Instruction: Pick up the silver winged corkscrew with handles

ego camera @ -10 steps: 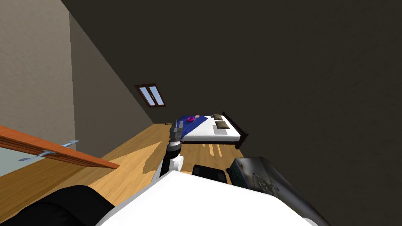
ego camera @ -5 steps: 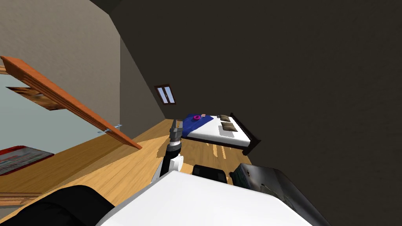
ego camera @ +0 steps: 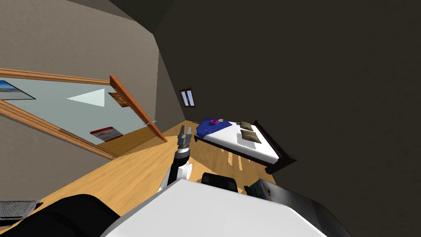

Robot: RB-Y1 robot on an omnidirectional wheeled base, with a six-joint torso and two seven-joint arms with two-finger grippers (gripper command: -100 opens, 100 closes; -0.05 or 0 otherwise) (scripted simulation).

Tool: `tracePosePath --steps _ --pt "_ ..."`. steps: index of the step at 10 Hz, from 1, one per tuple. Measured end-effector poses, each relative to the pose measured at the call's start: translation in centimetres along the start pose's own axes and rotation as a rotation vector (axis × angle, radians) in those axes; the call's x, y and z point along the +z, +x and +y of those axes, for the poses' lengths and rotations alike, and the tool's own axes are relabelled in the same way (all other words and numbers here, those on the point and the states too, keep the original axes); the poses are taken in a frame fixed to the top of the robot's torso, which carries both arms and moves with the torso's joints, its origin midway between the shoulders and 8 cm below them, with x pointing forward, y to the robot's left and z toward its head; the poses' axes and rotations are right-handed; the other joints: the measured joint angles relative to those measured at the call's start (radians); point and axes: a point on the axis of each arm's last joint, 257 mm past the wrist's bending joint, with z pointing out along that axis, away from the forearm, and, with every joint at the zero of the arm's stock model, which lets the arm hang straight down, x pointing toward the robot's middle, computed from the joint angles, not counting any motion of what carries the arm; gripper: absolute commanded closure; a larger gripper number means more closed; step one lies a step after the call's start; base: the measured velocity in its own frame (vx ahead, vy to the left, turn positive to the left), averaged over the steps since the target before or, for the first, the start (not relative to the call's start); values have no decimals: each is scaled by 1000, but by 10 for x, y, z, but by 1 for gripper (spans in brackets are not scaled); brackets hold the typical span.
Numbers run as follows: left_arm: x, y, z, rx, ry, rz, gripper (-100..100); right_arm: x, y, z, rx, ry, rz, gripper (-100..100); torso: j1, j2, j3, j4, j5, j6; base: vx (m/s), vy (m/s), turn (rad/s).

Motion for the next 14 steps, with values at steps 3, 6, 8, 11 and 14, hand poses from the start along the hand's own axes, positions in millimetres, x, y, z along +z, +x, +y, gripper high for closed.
tracePosePath --steps 3,6,8,11,14 --pt "0 0 0 0 0 0 0 -3 -26 -26 -38 54 -12 -100 3 -4 -2 -1 0 0 -52 9 306" --pt "0 0 0 0 0 0 0 -8 -48 -49 -71 104 -29 -100 3 -3 -2 -1 0 1 -58 19 250" --pt "0 0 0 0 0 0 0 -7 -66 -58 -87 127 -43 -100 3 -5 -3 -1 0 1 -29 10 177" --pt "0 0 0 0 0 0 0 -2 -66 -55 -83 128 -48 -100 1 -6 -3 -1 0 2 -23 -23 32" --pt "0 0 0 0 0 0 0 9 -64 -48 -77 133 -51 100 -5 -7 -3 0 -3 0 -20 -20 19"
